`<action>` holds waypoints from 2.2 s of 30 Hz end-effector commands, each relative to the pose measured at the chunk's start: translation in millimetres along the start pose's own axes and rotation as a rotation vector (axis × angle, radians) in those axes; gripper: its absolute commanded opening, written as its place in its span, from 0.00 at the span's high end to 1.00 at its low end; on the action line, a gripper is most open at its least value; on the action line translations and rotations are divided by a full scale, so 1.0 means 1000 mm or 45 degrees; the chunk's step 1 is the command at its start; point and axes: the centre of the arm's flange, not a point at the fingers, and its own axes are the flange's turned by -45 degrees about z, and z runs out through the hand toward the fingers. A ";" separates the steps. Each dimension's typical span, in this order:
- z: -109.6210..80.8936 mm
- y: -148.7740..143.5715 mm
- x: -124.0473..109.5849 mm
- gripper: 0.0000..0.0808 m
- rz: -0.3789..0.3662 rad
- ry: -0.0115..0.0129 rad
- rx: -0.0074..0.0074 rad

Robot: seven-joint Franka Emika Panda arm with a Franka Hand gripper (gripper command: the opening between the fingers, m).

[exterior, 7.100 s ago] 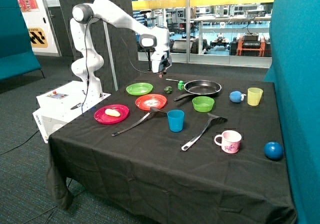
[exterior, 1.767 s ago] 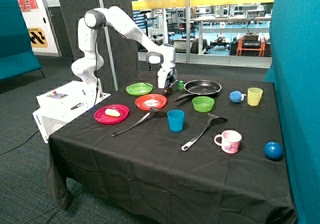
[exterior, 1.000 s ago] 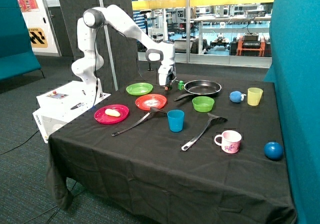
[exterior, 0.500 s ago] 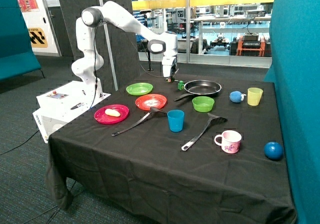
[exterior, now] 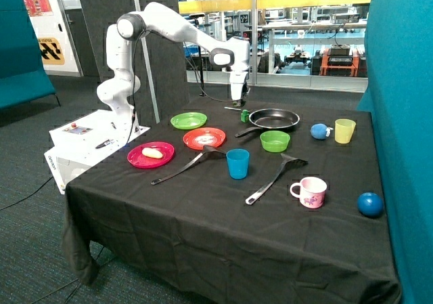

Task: Cook the vegetables

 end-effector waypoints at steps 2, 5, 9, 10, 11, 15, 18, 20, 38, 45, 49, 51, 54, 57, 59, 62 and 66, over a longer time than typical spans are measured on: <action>-0.006 -0.015 0.048 1.00 -0.042 -0.0102 -0.0133; -0.005 -0.018 0.058 1.00 -0.041 -0.0102 -0.0133; -0.001 -0.023 0.071 1.00 -0.037 -0.0102 -0.0133; 0.000 -0.023 0.074 1.00 -0.038 -0.0102 -0.0133; 0.001 -0.024 0.077 1.00 -0.038 -0.0102 -0.0133; 0.007 -0.024 0.088 1.00 -0.031 -0.0101 -0.0133; 0.013 -0.023 0.094 1.00 -0.027 -0.0101 -0.0133; 0.018 -0.024 0.097 1.00 -0.020 -0.0101 -0.0134; 0.060 -0.039 0.099 1.00 -0.033 -0.0101 -0.0133; 0.066 -0.043 0.107 1.00 -0.032 -0.0101 -0.0133; 0.069 -0.045 0.108 1.00 -0.034 -0.0101 -0.0133; 0.069 -0.046 0.107 1.00 -0.043 -0.0102 -0.0133; 0.070 -0.047 0.106 0.96 -0.051 -0.0102 -0.0132; 0.069 -0.048 0.105 0.78 -0.056 -0.0103 -0.0132; 0.069 -0.047 0.105 0.67 -0.056 -0.0103 -0.0132; 0.069 -0.046 0.105 0.61 -0.054 -0.0102 -0.0132; 0.069 -0.042 0.106 0.53 -0.051 -0.0102 -0.0132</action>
